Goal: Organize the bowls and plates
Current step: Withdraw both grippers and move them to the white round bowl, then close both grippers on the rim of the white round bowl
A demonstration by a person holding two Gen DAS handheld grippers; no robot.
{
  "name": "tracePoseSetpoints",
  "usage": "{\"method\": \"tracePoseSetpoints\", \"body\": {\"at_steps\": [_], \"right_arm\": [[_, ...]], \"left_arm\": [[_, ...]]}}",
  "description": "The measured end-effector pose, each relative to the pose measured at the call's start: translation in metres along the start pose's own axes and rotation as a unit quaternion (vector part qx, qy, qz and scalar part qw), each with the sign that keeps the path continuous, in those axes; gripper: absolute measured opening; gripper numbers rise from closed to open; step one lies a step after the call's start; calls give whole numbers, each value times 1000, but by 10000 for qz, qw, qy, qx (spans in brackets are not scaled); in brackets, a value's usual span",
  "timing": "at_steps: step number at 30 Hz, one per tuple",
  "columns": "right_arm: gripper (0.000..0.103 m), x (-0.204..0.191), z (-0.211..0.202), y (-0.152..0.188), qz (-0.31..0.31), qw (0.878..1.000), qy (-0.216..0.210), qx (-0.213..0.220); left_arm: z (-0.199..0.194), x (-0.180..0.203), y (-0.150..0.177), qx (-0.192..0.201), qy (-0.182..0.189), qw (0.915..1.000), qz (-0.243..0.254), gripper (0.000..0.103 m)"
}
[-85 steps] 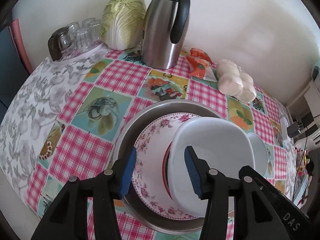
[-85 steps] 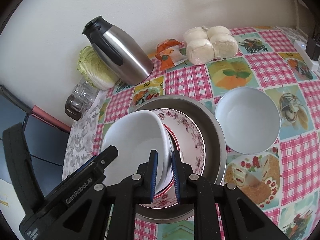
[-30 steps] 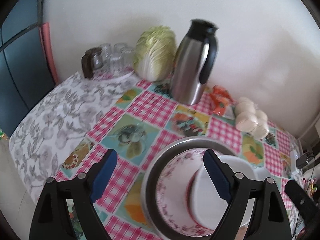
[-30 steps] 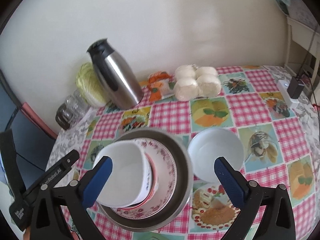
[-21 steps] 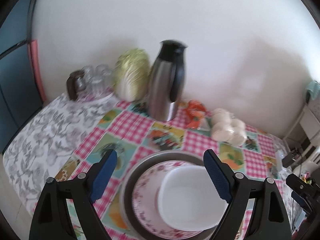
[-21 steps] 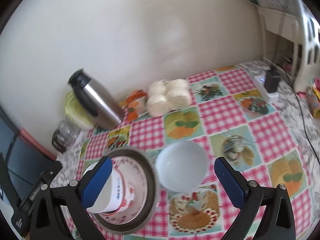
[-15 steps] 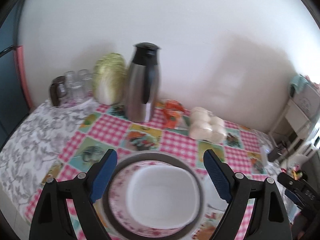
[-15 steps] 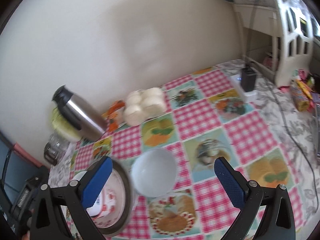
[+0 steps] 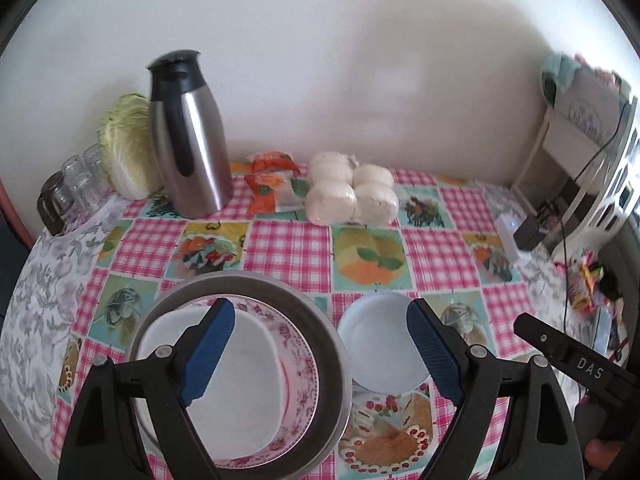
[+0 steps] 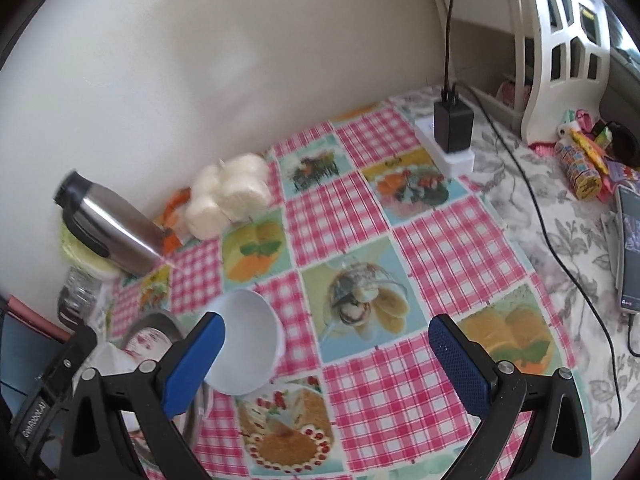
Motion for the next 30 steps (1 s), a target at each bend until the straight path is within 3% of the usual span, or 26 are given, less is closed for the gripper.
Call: {"method": "tracePoseSetpoints", "body": {"at_steps": [7,14,17,23,25,29,30], "right_arm": [[103,10,28,-7,43,9995,-38,-315],[102,1,53,-7,-84,9979,-188,-607],[96,-5,63,-6,-131,9972,-198,-714],[85,-13,82,0,-191,9950,-256,-950],[78,-18,87,2,-232,9943,-300,-998],[52,-23,98,4,-216,9931,-262,-1124],[51,-24,100,5,-218,9927,-253,-1155]], "left_arm": [[26,21,-8,-215,-87,9994,257,88],[54,35,-12,-468,-46,9983,356,78],[64,39,-14,-547,-56,9978,376,67],[77,42,-18,-575,26,9977,355,67],[82,43,-18,-612,51,9975,346,67],[91,45,-18,-683,95,9970,364,67],[93,47,-18,-692,112,9968,376,67]]}}
Point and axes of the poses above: each gripper's, at about its wrist camera, not at the fingertips, and z roughly the way its jaws point, x to its right, y to its underside, the point moved 1 cm from there along z, roughly the way its jaws point, and after that the axes turned 9 degrees about -x, right-handed, at the moved point
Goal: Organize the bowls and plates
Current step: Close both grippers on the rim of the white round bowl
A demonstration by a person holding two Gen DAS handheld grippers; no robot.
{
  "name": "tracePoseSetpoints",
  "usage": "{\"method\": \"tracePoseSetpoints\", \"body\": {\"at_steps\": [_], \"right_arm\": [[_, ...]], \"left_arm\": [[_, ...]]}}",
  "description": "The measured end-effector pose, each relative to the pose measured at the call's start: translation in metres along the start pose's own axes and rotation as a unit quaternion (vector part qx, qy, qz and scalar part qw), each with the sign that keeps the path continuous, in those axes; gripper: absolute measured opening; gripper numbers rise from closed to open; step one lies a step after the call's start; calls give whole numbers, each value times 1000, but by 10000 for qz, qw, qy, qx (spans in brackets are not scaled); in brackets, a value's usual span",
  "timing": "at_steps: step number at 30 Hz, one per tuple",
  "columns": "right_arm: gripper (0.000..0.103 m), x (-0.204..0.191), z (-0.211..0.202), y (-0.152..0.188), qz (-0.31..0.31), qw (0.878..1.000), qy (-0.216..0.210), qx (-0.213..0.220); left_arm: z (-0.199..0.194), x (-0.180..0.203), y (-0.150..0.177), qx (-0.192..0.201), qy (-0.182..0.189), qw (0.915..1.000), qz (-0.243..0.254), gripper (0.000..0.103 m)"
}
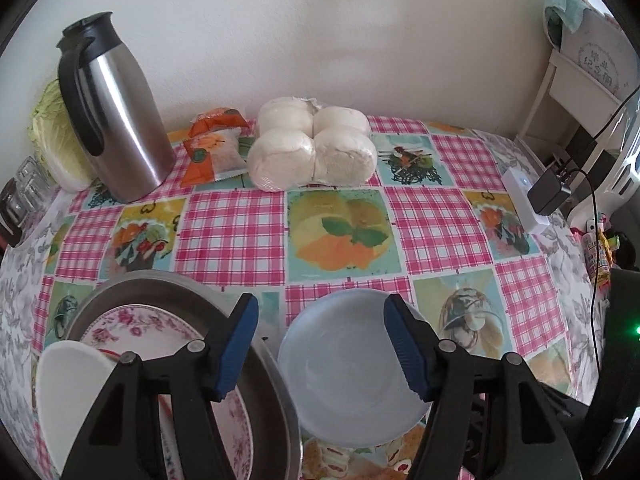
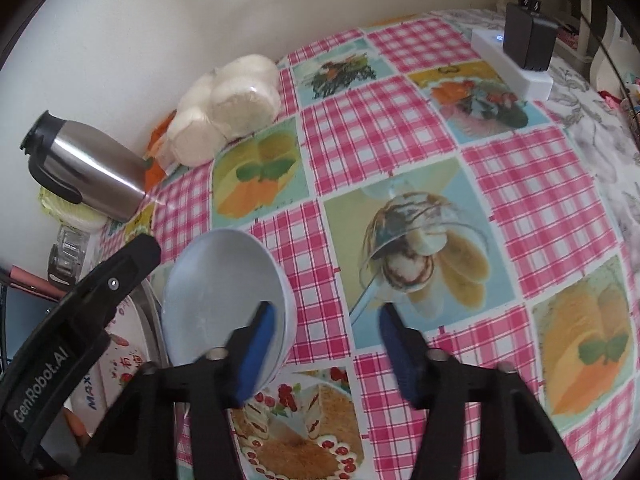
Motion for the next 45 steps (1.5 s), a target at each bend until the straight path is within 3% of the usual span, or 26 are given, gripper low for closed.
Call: {"method": "tracePoseSetpoints", "body": {"at_steps": [12,16,18,28,33,45], "right_arm": [[21,-6,17,-2,-27,9996,-281,-21],[19,3,13,-2,152,9993,-329,36],[19,9,10,-3,242,9991,-332,63],[19,34,2,-6,665,9970,-370,168],[19,36,1,-5,721,9966,-364,168],[19,36,10,-3,788,9961,-395,26]], "left_arm": [[13,0,1,-130,111,9998,-31,66],[15,1,3,-180,136,9997,-21,64],[18,3,3,-239,191,9995,-8,59],[34,13,9,-577,349,9977,80,55],[38,18,12,-663,352,9970,181,39],[51,27,20,-765,185,9960,432,23]]}}
Point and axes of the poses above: each gripper's, at about its wrist camera, not at the fingertips, and z roughly the way its jaws point, x to its right, y to its underside, the point moved 1 cm from there along z, roughly the way its jaws point, and after that the axes turned 9 degrees about -x, right-handed, at the moved point
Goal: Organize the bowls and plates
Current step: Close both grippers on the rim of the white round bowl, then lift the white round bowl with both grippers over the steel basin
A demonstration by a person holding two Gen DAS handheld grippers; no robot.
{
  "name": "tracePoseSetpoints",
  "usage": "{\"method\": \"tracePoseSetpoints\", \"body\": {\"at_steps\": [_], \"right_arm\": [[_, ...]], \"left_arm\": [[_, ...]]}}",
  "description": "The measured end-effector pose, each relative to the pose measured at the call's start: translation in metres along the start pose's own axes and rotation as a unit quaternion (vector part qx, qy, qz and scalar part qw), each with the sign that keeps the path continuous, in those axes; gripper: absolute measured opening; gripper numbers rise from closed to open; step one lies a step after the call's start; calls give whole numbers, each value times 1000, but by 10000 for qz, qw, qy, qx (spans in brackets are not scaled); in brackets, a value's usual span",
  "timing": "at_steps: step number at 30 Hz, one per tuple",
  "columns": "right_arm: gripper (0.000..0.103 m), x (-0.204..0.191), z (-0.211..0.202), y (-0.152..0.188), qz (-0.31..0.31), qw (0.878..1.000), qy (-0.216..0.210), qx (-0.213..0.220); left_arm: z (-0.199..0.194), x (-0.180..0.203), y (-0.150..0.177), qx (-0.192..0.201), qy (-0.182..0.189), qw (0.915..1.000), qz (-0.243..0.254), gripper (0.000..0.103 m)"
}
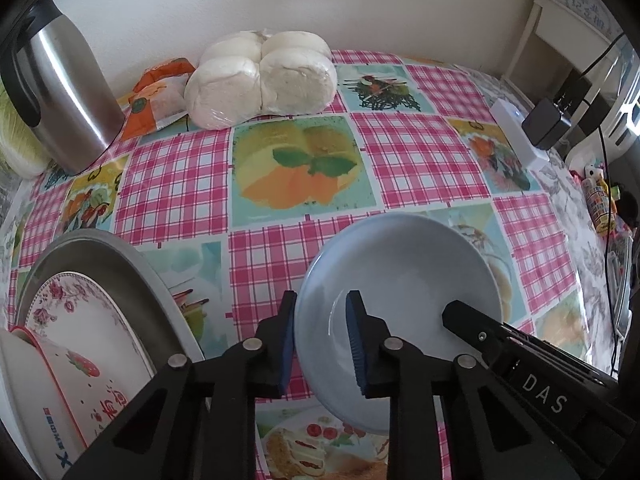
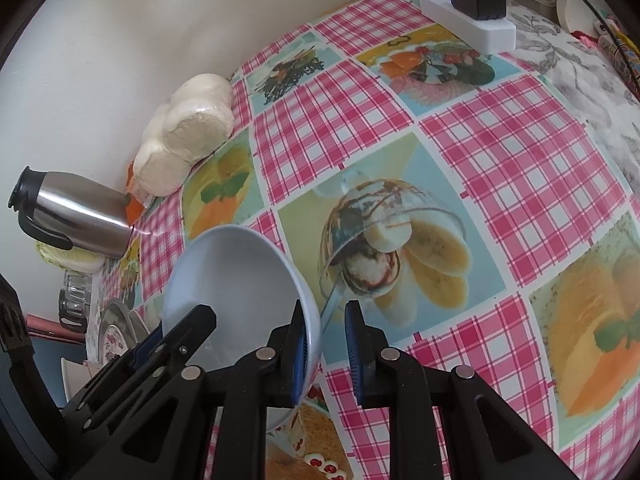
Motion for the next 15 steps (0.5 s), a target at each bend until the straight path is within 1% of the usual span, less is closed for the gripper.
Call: {"method": "tracePoseSetpoints", "body": {"at_steps": [7,9,11,13,15], "right_arm": [[19,2,4,1,23,10000,-52,-72],[19,0,7,1,1,9999,-77,-117],[19,-2,8,2,-13,9996,-220,-165],[20,-5,7,2,-50,9999,-54,-137],[20,-5,6,2,-48,9999,-12,-141]], "left_arm": [[3,0,1,37,-124,9999,59,17],[2,-1,1,51,-31,10000,22,15],[-2,1,1,95,41,9999,35,15],[-5,3,1,128,34,9999,80,15],[-6,4,2,135,48,9999,85,15]]}}
Point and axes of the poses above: each gripper's, at about its wrist camera, not at the fingertips, and z roughly the way its jaws point, x to its right, y to its underside, the point moved 1 cm from there along z, roughly the way its jaws point, and after that the axes turned 9 degrees about -x, right-handed, at the moved point
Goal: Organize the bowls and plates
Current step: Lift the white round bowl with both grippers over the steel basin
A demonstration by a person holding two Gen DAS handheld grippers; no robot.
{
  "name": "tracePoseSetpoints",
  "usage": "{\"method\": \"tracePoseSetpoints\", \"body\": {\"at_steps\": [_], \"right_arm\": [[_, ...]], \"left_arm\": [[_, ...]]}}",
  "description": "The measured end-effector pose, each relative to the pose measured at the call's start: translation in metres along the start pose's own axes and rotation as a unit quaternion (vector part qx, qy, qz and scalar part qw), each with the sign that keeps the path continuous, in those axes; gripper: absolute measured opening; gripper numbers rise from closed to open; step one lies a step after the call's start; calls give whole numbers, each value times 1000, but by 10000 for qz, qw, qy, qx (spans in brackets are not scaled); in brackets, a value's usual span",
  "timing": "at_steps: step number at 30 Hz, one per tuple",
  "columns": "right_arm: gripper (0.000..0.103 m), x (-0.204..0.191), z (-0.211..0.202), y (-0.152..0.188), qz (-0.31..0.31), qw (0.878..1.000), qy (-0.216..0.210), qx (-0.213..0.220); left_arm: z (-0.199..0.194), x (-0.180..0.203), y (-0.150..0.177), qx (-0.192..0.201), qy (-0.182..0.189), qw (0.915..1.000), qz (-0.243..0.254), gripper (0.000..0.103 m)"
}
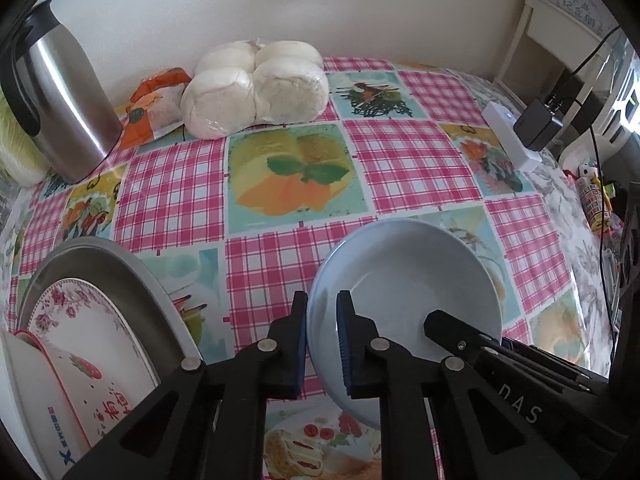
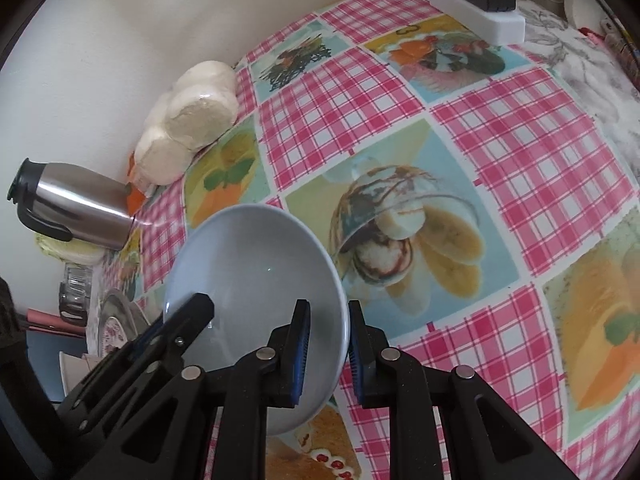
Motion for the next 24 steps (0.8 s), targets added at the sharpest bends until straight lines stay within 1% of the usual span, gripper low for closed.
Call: {"method": "tracePoseSetpoints", "body": {"at_steps": [5,7,13,19,24], "right_arm": [[20,1,-7,0,4,10000,-38,19],[20,-3,-14,0,-33,9999,-56,83],[20,-21,-46,0,-228,9986,-157,445],[20,-50,-92,7,-518,9936,-242,977],[20,-73,-115,17,-749,9893,-338,1208]], "left_arm": [[-5,-3,1,38,12,10000,-67,15],[-15,-5,0,167,34,9998,-95,15],[-55,-11,-4,557,216,9980,-192,15],[-97,-23,-3,894,416,9946,-317,15],[-126,-39,4,1120,504,9913,-474,15]]}}
Point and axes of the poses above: each gripper's, at about its wrist camera, not at the fingertips, and z roughly the way its jaws point, x to its right, y to its underside, the point moved 1 cm from there along z, roughly the way its jaws point, and after that the axes turned 9 degrees about -x, right-handed, at the moved point
